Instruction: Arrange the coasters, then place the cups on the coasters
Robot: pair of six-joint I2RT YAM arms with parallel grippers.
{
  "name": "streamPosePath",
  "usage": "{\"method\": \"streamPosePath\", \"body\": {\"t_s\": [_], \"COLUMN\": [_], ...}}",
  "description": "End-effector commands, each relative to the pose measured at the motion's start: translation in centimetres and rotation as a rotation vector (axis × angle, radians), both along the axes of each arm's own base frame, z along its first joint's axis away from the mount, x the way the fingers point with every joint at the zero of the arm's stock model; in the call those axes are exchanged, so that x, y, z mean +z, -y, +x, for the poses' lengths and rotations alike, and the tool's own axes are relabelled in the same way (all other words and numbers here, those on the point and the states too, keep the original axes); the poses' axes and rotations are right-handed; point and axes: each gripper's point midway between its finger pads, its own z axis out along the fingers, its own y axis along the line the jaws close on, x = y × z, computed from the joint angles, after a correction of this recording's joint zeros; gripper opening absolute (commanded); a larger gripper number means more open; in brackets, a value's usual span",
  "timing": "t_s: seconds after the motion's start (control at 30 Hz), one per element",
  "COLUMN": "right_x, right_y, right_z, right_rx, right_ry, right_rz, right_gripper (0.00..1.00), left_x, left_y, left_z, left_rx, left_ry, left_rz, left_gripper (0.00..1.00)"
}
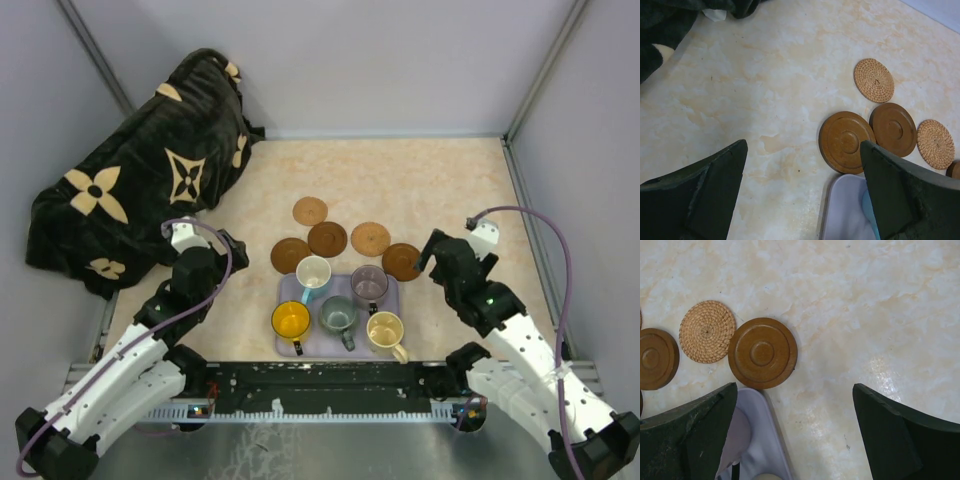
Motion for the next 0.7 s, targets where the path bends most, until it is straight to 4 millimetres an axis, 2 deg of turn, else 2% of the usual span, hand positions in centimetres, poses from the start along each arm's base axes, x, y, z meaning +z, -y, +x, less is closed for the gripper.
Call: {"method": "streamPosePath", "body": {"t_s": [0.0,0.43,0.67], "right_x": [2.53,2.53,3.31], "right_y": [0.18,0.10,-0.31], "right_z": [0.76,0.77,1.06], "right_rx": [-0.035,-0.033,-0.003], "right_ry": [0.085,0.088,0.127], "right_rz": [0.029,0.034,0.047], "right_gripper": [0.99,0.99,0.99], "left_x": [0.33,0.26,-0.14], "left_y": [0.34,0.09,0.29], "left_z": [0.21,0.29,0.51], "left_rx": [-0.011,0.006,-0.003], "left_ry": [0.019,0.021,0.025], "left_rz": [-0.009,-0.007,-0.002], "left_gripper": [1.00,1.00,1.00]}}
